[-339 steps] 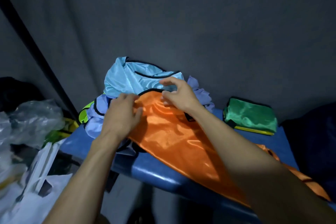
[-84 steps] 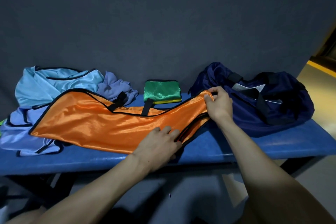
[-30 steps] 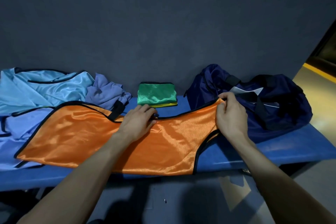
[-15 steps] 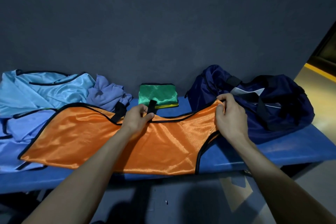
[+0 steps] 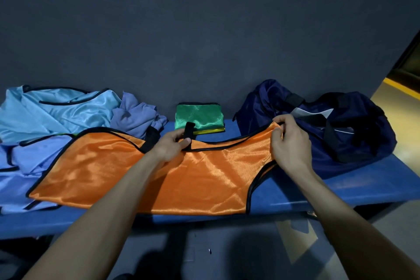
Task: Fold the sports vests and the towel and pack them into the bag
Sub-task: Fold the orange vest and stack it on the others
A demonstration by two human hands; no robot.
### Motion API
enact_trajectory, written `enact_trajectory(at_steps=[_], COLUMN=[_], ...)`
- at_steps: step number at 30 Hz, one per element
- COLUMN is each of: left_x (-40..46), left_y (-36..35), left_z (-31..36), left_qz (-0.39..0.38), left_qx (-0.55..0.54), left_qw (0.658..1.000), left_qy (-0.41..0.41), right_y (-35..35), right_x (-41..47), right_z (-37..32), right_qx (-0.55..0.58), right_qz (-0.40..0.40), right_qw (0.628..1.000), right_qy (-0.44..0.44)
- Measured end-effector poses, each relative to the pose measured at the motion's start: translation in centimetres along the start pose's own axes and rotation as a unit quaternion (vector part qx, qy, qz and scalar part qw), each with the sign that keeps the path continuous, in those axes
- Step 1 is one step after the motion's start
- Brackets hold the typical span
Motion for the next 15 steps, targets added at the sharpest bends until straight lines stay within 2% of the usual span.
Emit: enact_trajectory(at_steps=[5, 7, 10, 13, 15], left_x=[-1.3, -1.8, -2.4, -2.5, -2.6], left_y=[-0.6, -0.4, -0.4, 0.0, -0.5], left_z=[0.6, 0.6, 0.8, 1.2, 0.8], left_qz=[0.075, 0.078, 0.036, 0.068, 0.022], left_qx=[0.165, 0.177, 0.176, 0.203, 0.179], left_qw=[0.981, 0.979, 0.983, 0.976, 0.983], left_qy=[-0.073, -0.072, -0.04, -0.042, -0.037], right_y=[0.0, 0.4, 1.8, 2.5, 2.4], right_x=[-0.2, -0.2, 0.1, 0.1, -0.1], right_z=[0.0, 0.1, 0.8, 1.7, 1.8], right_qx=[0.014, 0.029, 0.048, 0.032, 0.027], right_qz=[-0.001, 0.003, 0.023, 0.011, -0.001], right_qw=[1.0, 0.999, 0.997, 0.996, 0.995], right_qy=[-0.011, -0.023, -0.052, -0.08, -0.093])
Point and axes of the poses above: each hand's wrist, its own x-axis towards the middle knuckle, its own y-axis out of the back of the hand, z = x × y, the point moved 7 cm from there along x, towards the middle knuckle, and after that the axes turned 9 degrees about y, right-handed, at the moved point
